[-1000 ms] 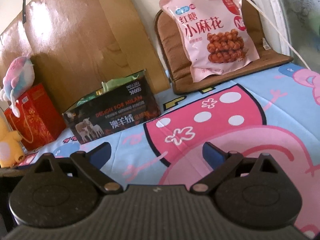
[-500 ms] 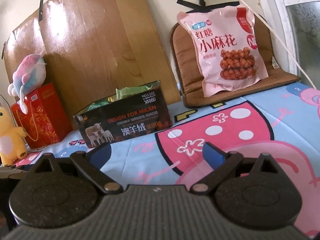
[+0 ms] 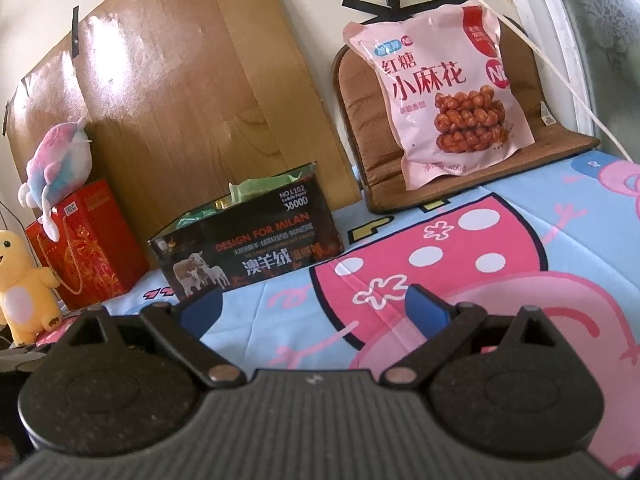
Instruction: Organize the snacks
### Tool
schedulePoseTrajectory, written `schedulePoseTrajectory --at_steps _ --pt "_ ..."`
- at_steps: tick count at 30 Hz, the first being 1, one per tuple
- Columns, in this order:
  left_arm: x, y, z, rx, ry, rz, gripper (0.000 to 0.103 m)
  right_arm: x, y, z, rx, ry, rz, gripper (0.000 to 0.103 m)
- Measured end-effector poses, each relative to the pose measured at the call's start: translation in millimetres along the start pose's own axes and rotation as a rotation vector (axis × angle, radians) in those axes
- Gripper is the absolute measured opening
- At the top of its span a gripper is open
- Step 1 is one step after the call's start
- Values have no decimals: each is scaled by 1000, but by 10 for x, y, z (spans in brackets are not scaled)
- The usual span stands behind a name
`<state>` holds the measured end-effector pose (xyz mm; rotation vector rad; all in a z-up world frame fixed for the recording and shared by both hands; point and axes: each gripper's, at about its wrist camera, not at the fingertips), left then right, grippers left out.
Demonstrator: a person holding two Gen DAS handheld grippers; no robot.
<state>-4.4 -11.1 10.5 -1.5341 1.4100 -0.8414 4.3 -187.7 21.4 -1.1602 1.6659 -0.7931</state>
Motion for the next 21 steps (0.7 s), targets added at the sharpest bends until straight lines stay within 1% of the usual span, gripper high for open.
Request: schedulePoseTrajectory --at_steps 4,8,10,14,21 --pt "-24 5 17 -15 2 -22 103 -27 10 10 -15 1 -20 99" --pt "-44 8 39 -25 -9 -38 103 -111 28 3 -21 -5 -76 99" --pt "-66 7 55 -35 -7 -53 103 -142 32 -19 -7 13 -96 99" --pt "-102 3 59 -34 -22 -80 103 -179 37 -95 47 89 -123 99" --pt "-67 2 19 -9 -22 -58 103 -221 38 -126 77 110 -161 99"
Point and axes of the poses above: each gripper's, at about its wrist camera, not at the fingertips, and z roughly the way its jaws point, x to its right, y to its underside, and after that the axes turned 9 degrees about x, right-handed
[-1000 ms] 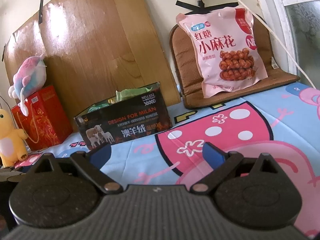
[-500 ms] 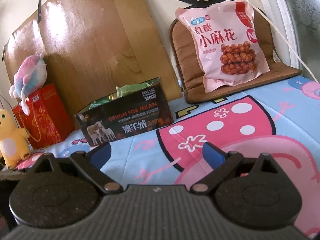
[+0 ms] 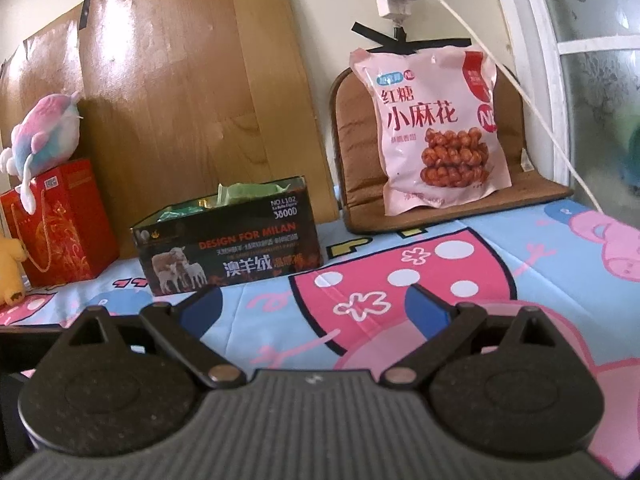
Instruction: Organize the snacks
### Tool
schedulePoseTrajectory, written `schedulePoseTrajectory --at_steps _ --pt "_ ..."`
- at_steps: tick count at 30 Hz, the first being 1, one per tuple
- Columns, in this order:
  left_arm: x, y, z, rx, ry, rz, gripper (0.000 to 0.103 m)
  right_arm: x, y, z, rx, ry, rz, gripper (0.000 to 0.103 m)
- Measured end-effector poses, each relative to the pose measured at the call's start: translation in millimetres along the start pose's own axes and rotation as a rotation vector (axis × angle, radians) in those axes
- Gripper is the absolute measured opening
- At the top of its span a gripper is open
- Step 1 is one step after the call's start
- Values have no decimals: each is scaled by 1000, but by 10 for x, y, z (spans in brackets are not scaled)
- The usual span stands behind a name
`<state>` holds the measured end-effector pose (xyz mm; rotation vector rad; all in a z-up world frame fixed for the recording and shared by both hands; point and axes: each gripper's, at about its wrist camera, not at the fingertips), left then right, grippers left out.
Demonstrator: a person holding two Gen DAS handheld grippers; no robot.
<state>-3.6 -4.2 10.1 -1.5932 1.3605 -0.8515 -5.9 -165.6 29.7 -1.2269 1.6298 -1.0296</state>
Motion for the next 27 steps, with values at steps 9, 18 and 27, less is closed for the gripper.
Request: schedulePoseTrajectory --at_steps 9,18,27 --pt "-6 0 -6 11 -14 0 103 -125 -2 -117 77 -6 -78 103" --pt "-64 10 -39 32 -59 -31 103 -282 22 -242 156 -24 -182 103" --pt "-102 4 -87 60 -92 -50 103 -340 34 -269 183 -32 -218 103"
Point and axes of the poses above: each gripper's, at about its wrist camera, not at the fingertips, and z roughly the way its jaws point, x to its right, y to its underside, and after that the axes turned 9 degrees about x, right-handed
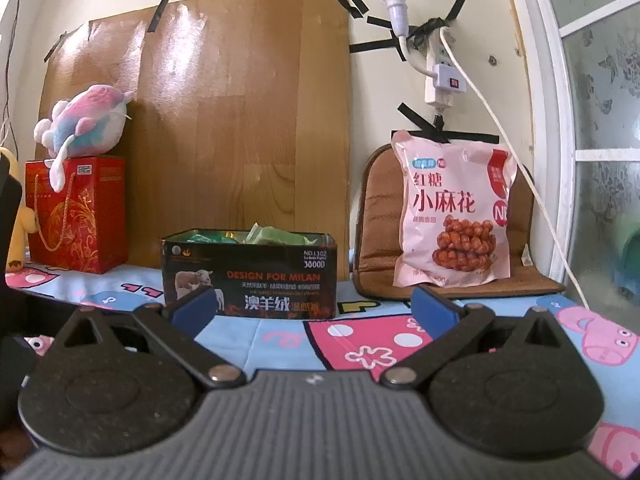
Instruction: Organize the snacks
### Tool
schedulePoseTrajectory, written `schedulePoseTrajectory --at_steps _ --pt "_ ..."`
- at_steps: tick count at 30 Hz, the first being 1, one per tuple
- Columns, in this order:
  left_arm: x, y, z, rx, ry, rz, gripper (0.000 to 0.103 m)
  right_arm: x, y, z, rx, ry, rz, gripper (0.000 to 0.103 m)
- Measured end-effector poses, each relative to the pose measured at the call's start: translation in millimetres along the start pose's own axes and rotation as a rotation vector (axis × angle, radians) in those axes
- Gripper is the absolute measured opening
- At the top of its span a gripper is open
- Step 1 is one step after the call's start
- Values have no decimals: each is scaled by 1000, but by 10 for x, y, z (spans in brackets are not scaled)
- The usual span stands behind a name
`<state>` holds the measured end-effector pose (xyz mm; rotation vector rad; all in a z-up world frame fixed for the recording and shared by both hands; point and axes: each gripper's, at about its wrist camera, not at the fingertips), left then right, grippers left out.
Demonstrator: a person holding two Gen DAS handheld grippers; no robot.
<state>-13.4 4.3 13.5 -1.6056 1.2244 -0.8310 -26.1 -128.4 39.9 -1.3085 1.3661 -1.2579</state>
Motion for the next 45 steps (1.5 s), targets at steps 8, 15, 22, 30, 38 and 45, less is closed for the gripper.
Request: schedulePoseTrajectory --at_steps 8,15,22,30,38,45 --pt "47 1 -38 18 44 23 103 9 5 71 -54 -59 26 103" --pt "-37 -16 -49 9 108 -56 103 103 33 138 -103 -78 113 103" --pt "-134 -26 67 -59 92 -108 102 52 -301 -360 50 -222 220 100" --pt "-103 -25 19 -35 86 -78 103 -78 -449 -212 42 -214 179 101" --pt "-113 -42 -19 -6 77 -72 103 27 -122 311 -140 -115 105 101" --pt "-69 -53 -53 20 61 -36 103 125 95 315 -192 -119 183 100"
Point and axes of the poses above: each gripper's, at about its wrist camera, not at the fingertips, and z roughly the way its jaws point, x to its right, y to its underside, and after that the axes turned 9 degrees about x, right-handed
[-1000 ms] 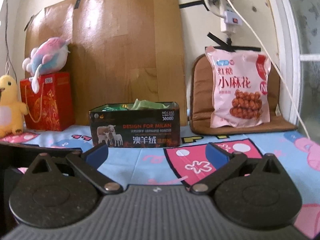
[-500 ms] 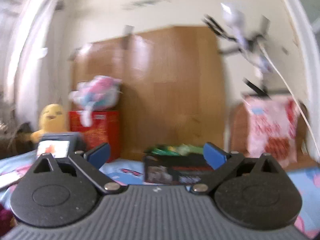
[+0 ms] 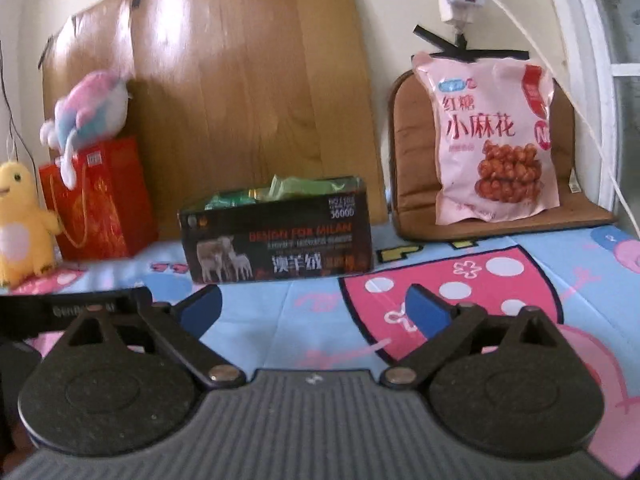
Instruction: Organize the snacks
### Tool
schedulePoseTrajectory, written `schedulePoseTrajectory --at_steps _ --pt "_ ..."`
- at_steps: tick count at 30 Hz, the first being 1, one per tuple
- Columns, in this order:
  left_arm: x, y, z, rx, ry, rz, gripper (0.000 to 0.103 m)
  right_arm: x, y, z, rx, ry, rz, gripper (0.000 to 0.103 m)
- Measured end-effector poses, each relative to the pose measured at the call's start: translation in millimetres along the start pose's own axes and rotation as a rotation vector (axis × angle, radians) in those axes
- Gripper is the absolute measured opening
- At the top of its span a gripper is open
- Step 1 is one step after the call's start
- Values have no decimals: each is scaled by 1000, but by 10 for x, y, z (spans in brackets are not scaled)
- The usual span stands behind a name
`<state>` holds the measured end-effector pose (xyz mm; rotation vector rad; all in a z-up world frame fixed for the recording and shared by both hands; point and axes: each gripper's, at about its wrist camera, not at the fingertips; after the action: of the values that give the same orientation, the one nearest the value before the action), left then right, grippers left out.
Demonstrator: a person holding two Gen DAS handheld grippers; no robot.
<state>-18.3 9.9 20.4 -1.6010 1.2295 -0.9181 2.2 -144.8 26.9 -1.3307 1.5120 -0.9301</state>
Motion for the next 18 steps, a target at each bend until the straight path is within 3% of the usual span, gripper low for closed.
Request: schedulePoseTrajectory --at_steps 18 --pt "38 -12 -64 28 -18 49 103 8 -14 56 -24 -21 20 100"
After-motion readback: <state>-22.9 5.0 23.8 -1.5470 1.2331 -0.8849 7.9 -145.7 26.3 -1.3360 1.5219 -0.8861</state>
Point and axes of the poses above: each gripper's, at about its wrist camera, not at the fingertips, and z roughly the way its jaws point, x to its right, y to its underside, and after that the axes turned 9 degrees about x, right-handed
